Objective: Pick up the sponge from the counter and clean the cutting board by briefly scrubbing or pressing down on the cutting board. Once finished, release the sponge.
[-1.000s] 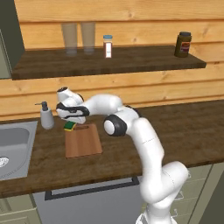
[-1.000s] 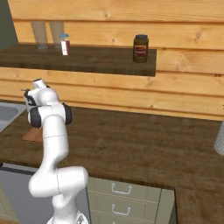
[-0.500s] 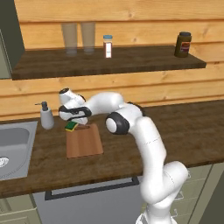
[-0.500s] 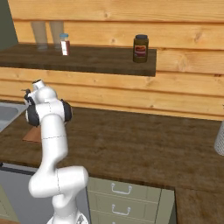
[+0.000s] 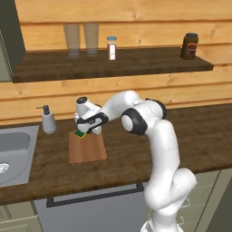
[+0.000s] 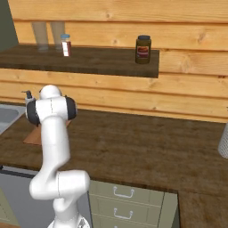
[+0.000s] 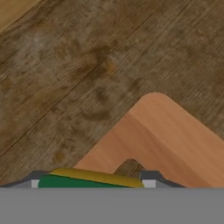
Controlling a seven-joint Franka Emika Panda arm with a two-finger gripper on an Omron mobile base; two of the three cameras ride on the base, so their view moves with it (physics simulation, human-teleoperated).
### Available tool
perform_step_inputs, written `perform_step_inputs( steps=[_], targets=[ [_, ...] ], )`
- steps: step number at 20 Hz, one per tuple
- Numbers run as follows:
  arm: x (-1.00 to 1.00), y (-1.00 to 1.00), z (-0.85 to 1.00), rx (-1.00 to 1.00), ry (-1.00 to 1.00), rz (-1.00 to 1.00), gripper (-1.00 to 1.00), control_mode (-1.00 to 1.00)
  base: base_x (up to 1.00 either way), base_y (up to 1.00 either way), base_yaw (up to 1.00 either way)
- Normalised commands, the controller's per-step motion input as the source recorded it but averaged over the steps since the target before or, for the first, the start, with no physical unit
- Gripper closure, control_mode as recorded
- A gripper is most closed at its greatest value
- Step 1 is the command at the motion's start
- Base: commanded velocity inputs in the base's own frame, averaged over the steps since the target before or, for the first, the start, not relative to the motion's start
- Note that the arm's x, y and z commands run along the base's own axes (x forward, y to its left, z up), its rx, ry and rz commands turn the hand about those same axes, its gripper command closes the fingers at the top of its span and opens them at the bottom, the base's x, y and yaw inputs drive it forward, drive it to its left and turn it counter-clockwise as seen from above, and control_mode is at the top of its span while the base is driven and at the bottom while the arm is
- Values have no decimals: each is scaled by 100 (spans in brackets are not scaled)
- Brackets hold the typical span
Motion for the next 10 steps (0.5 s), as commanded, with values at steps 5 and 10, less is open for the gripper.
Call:
perform_step_inputs(
  steps=[5,10],
  targets=[
    [-12,-89,-43,3,0,0,100,-100,0,0,0],
    [-22,-83,-5,6,7,0,100,-100,0,0,0]
  ],
)
